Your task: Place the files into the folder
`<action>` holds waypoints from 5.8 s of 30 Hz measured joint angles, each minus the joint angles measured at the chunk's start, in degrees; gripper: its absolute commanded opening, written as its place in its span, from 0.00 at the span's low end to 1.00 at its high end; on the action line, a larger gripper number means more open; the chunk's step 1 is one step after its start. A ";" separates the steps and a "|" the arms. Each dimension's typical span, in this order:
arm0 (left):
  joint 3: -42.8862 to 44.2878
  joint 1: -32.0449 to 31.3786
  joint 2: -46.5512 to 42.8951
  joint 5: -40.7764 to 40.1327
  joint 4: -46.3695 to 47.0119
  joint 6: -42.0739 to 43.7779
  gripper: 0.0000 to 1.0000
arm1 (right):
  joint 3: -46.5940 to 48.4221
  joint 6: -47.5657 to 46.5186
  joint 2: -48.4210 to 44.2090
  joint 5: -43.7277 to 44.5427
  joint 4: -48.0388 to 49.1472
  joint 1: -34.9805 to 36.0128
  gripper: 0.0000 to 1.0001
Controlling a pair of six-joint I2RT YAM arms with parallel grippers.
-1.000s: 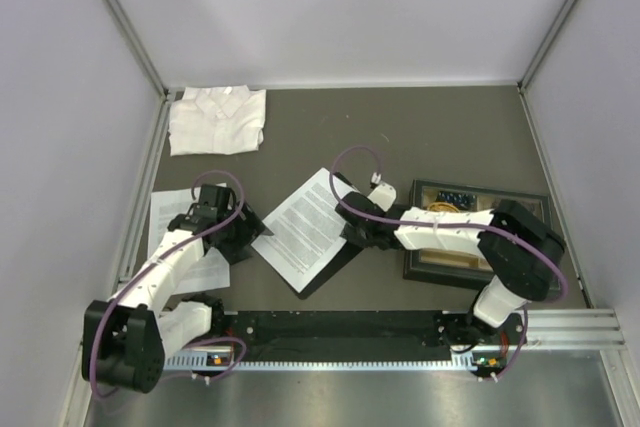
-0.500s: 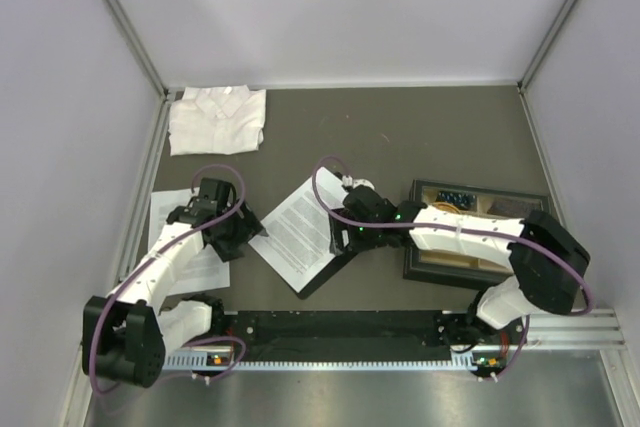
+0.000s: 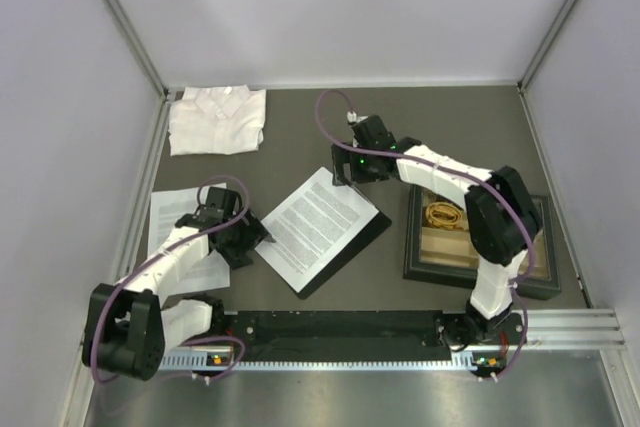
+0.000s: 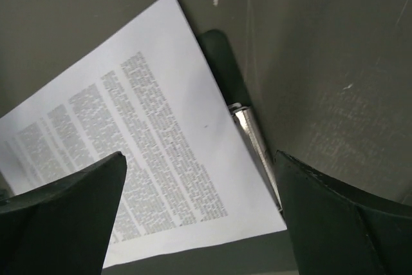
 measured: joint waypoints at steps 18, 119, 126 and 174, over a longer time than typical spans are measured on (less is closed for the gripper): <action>4.35 -0.61 10.69 -0.17 6.62 -0.35 0.82 | -3.93 -4.15 5.29 -3.26 -0.94 -2.21 0.96; 3.67 -2.40 4.11 -1.57 0.90 3.06 0.89 | -8.87 -6.67 -0.57 -3.43 -5.20 -0.57 0.92; 3.61 -2.43 4.83 -1.03 2.23 2.86 0.89 | -9.33 -6.08 -0.59 -4.92 -3.65 -0.59 0.85; 4.59 -2.47 -6.75 2.82 -2.32 3.43 0.89 | -22.21 5.18 -8.28 -12.11 0.79 -0.33 0.00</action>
